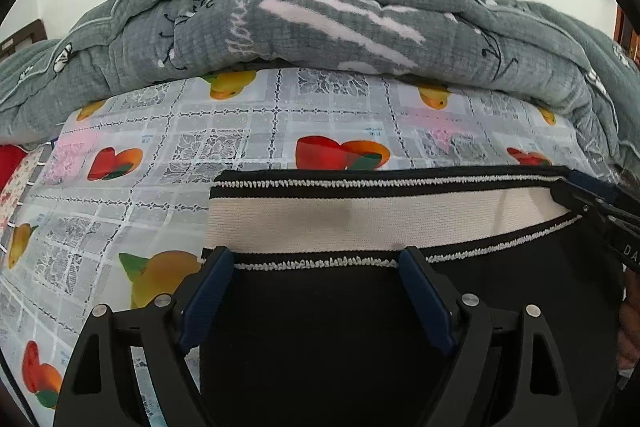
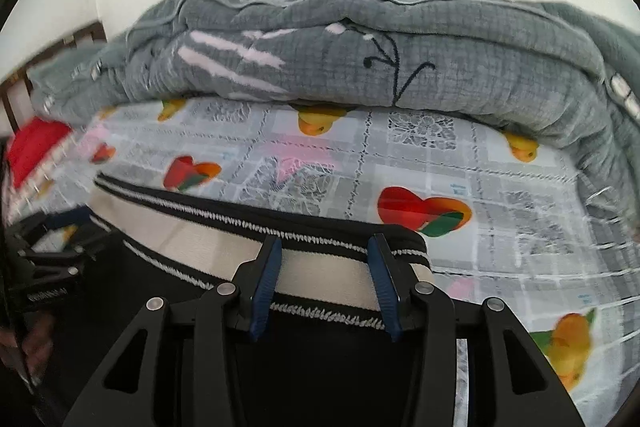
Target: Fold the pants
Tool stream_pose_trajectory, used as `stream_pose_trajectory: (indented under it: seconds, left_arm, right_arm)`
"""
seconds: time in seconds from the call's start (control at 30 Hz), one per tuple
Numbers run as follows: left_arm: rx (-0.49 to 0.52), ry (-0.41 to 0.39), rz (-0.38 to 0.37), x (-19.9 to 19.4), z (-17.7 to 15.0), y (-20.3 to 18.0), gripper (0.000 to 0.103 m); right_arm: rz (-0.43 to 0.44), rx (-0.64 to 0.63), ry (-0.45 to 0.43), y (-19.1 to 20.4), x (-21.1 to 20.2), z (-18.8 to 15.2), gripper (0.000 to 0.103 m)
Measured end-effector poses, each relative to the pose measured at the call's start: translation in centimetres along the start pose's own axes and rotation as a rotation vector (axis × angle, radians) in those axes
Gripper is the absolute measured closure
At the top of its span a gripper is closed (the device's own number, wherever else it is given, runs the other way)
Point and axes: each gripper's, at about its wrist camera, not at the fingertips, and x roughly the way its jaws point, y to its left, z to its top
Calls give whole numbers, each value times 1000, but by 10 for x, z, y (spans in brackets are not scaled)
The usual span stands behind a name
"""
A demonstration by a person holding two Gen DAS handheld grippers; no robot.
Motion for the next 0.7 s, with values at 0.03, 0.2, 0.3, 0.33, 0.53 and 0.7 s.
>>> stream_pose_trajectory:
  seconds: [0.03,0.2,0.3,0.33,0.53,0.7]
  left_arm:
    - [14,14,-1,-2,0,-1,18]
    - [71,100,-52,-35,-29,-4,19]
    - [96,79,-67,-65,-58,-8,20]
    - [97,72,-77,-73,-67,-9,20]
    - [19,23,-119,-125,-123,2,20]
    - [-1,60,-93,-151,-146,19,22]
  right_arm:
    - [-29,-35,10,5,-3,-1,58]
    - [-28,-92,61,8,-39,-24,58]
    - [-2,-55,68,-3,-63,-54,58]
    - [1,-39,59,-6,-71,-62,58]
    - [42,68,85,-28,-112,-114,53]
    - [73,86,125,-36,-126,-145,53]
